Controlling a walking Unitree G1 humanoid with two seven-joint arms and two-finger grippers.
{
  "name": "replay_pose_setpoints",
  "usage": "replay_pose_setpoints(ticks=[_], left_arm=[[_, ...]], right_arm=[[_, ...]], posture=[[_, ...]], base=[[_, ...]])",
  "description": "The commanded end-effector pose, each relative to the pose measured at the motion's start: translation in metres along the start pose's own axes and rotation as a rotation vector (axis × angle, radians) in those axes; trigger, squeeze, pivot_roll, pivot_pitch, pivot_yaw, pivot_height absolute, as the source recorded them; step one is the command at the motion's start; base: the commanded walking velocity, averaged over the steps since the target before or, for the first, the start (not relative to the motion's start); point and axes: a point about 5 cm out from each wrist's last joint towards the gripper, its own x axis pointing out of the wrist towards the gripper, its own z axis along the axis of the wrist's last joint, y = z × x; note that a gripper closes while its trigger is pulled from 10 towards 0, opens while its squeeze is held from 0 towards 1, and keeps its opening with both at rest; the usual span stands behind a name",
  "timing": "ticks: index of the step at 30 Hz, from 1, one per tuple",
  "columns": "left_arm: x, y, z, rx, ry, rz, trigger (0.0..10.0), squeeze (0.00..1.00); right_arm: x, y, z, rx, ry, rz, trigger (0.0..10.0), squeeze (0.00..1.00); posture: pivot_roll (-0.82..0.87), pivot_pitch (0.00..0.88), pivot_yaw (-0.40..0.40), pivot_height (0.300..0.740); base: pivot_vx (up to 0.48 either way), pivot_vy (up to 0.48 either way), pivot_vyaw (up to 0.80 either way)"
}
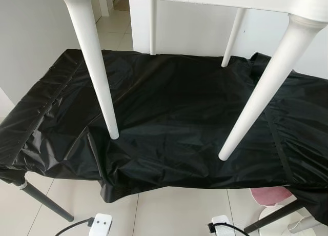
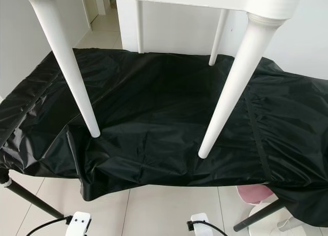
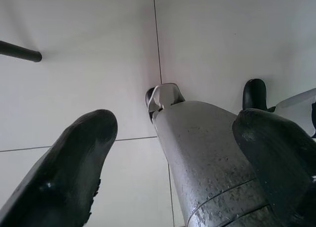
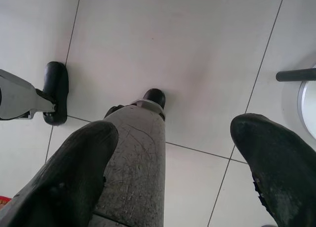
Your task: Building children table
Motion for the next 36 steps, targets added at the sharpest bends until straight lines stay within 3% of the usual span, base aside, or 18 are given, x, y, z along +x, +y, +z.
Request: replay_pose_setpoints(ticks=[1,8,13,20,36], left_arm=[[-0.0026,-0.0073,-0.0189,0.002,0.07,-0.021,10.0,0.0],[-0.0031,-0.0074,-0.0205,0.003,0.073,-0.022,10.0,0.0],[-0.0033,-0.0055,-0.0197,-0.04,0.062,-0.008,10.0,0.0],[-0.0036,-0.0032,-0.0188,-0.057,0.053,-0.004,10.0,0.0],[-0.0034,-0.0032,-0.0178,-0.068,0.048,0.0,10.0,0.0]], right_arm=[[-0.0008,0.0018,-0.0052,0.005,0.019,0.003,10.0,0.0],[-0.0012,0.0019,-0.0071,0.003,0.026,0.005,10.0,0.0],[-0.0013,0.002,-0.0073,0.009,0.025,0.016,10.0,0.0],[-0.0017,0.002,-0.0094,0.096,0.026,0.004,10.0,0.0],[0.0,0.0067,-0.0049,0.018,0.027,0.027,10.0,0.0]], posture=[[0.06,0.0,-0.014,0.74],[0.06,0.0,-0.023,0.74],[0.08,0.038,-0.028,0.74],[0.08,0.085,-0.036,0.74],[0.06,0.167,-0.027,0.74]], base=[[0.0,0.0,0.0],[0.0,0.0,0.0],[0.0,0.0,0.0],[0.0,0.0,0.0],[0.0,0.0,0.0]])
